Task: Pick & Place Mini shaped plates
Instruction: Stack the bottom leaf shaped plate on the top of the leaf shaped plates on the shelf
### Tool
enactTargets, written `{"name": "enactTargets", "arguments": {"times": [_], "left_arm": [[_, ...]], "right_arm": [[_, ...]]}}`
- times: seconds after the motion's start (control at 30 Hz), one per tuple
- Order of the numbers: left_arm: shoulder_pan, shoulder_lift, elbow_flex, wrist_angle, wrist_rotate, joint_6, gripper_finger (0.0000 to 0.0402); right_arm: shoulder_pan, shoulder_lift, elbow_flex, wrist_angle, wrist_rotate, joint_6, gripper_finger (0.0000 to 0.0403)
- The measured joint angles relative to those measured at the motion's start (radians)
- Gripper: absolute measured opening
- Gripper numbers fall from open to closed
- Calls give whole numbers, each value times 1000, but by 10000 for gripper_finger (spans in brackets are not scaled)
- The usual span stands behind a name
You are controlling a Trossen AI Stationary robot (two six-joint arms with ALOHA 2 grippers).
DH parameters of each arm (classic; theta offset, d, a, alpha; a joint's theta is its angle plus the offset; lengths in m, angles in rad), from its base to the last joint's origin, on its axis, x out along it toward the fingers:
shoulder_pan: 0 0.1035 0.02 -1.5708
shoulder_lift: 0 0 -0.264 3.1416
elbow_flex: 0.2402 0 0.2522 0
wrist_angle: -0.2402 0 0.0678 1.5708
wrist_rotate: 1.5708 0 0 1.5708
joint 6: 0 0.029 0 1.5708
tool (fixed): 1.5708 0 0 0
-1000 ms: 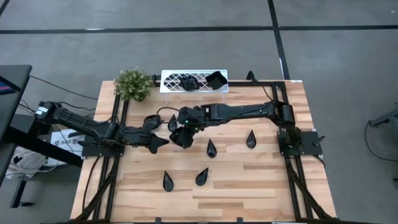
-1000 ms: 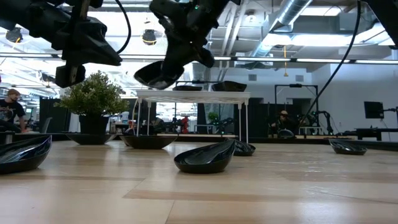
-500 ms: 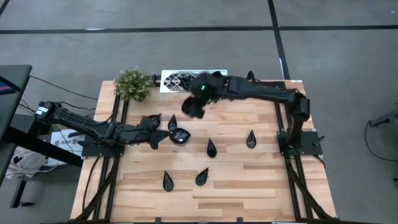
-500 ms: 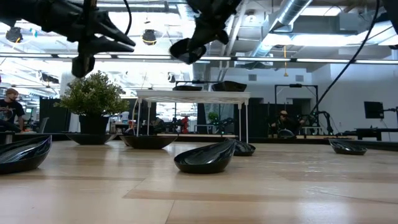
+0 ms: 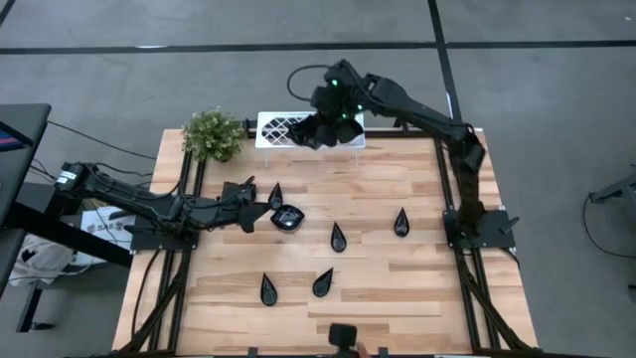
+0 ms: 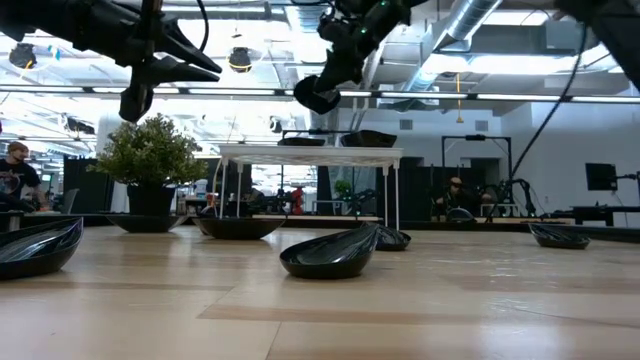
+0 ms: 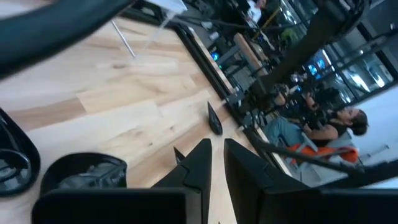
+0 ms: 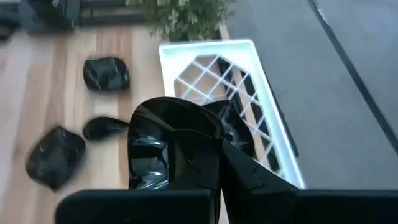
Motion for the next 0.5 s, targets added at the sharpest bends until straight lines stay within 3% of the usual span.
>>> {"name": "enactTargets", "arguments": {"times": [0.2,0.5], "left_arm": [[3,0,0,18,-47,0,44],[6,0,0,22,-66,0,44]], "right_arm": [[-39,148,238,-219,-57,-273,1],[-54,195,234,-139,-112,-433,1]]}}
